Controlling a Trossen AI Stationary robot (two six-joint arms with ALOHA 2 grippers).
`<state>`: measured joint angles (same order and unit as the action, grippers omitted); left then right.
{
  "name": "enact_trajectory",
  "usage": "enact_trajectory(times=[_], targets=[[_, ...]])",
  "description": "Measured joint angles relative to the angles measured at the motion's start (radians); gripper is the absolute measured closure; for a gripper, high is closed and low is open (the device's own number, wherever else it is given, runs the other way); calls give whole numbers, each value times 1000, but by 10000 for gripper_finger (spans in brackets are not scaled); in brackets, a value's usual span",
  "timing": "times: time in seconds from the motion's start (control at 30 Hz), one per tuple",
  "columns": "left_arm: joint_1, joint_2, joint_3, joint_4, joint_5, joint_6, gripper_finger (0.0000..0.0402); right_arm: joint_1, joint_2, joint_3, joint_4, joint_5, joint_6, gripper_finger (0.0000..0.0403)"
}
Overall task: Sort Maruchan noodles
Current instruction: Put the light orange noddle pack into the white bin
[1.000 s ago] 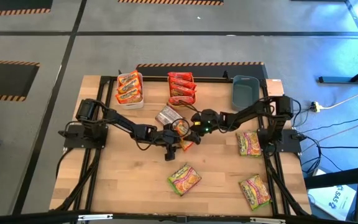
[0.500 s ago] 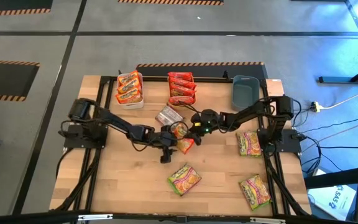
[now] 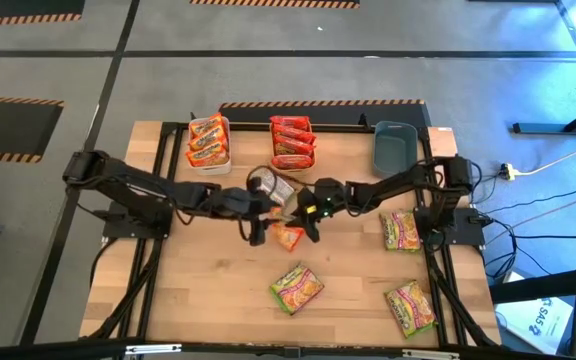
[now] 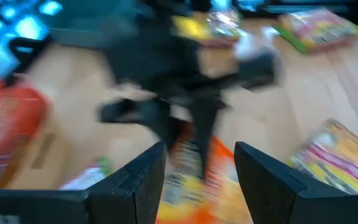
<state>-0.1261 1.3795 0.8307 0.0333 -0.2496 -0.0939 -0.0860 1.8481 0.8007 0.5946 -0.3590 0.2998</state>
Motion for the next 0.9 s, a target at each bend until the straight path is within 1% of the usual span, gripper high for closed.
enact_trajectory(times=[0.03,0.1,0.17,0.27,0.33,0.4,0.47,0.57,0.8,0.9], targets=[[9,-8,0,2,-16,-7,214,11,0,23,-36,3,-35,343],[37,-17,1,-3,6,-24,211,30,0,74,-131,26,-106,344],[72,-19,0,-6,86,-58,202,50,0,131,-245,75,-176,344],[125,-10,1,-39,217,-117,177,74,0,220,-431,173,-273,344],[148,-10,0,-79,271,-143,159,83,0,272,-529,230,-321,344],[163,-11,0,-93,319,-160,140,89,-1,308,-587,270,-347,341],[169,-11,0,-106,344,-166,126,89,-1,329,-607,287,-358,340],[169,9,2,-82,343,-158,116,86,-1,347,-607,288,-360,339],[171,101,3,-74,341,-107,114,86,-1,357,-604,288,-361,338],[179,127,7,-77,381,-106,114,86,-1,358,-606,288,-358,337]])
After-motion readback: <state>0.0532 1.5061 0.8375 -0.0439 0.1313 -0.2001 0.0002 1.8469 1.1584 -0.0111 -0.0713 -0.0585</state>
